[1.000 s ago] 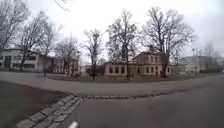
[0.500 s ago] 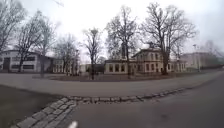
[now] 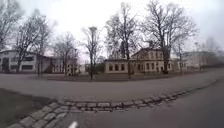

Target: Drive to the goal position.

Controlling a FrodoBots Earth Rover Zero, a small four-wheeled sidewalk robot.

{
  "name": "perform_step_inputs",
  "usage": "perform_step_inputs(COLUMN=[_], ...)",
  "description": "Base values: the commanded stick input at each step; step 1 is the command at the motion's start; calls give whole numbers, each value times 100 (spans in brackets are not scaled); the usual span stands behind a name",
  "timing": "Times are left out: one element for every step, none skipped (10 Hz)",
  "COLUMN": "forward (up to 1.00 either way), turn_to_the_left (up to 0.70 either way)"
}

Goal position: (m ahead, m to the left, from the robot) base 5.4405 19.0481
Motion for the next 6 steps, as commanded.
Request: perform_step_inputs(forward=[100,100,100,100,100,100], turn_to_the_left=[0,0,0,0,0,0])
